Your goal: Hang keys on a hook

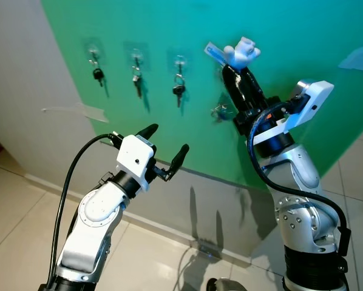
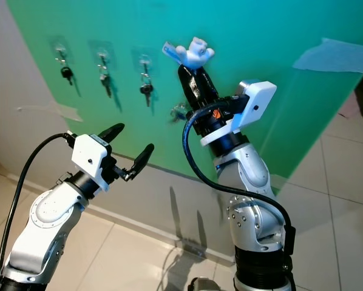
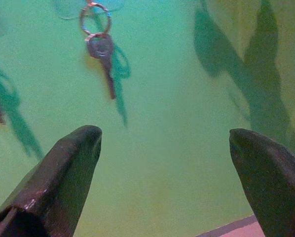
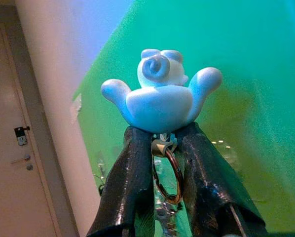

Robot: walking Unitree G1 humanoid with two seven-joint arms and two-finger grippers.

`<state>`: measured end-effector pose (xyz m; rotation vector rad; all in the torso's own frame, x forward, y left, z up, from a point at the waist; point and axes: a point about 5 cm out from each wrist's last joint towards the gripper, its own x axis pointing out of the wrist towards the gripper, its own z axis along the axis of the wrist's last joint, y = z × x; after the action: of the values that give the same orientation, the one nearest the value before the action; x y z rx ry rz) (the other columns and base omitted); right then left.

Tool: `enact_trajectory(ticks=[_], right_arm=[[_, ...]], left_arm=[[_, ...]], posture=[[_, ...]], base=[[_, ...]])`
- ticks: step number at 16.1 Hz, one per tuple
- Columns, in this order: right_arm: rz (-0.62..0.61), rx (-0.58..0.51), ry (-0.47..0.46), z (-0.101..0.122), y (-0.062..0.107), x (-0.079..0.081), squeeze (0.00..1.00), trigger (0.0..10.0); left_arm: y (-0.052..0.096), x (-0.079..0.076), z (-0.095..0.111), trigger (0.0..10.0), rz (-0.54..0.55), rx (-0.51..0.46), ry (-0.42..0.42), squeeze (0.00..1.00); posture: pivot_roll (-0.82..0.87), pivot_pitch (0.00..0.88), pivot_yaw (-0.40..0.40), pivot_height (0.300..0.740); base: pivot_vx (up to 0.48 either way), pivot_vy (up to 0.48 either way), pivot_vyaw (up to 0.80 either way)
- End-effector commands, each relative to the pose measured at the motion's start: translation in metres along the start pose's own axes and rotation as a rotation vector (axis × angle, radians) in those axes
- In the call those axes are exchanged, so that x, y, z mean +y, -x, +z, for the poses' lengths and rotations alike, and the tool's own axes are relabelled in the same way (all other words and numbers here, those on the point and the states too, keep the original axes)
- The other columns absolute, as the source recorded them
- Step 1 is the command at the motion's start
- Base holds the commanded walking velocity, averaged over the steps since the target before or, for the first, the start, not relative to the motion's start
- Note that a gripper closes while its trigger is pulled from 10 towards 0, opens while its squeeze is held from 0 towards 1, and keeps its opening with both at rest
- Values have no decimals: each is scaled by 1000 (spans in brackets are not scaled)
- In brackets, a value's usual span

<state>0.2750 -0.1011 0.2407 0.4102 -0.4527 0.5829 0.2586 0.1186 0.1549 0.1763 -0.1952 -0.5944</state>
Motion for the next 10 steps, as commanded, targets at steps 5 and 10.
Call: enact_trajectory(ticks=[5, 10], right_arm=[[52, -4, -5, 5, -7, 7, 0, 10000], [38, 56, -3, -6, -5, 5, 0, 10000]], left_arm=[[-1, -9, 9, 10000, -96, -34, 26, 0], [1, -10, 9, 10000, -113, -33, 31, 0]], posture=[[-66, 66, 23, 740], [-64, 63, 19, 740]], base=[[0, 0, 0], [0, 0, 0]])
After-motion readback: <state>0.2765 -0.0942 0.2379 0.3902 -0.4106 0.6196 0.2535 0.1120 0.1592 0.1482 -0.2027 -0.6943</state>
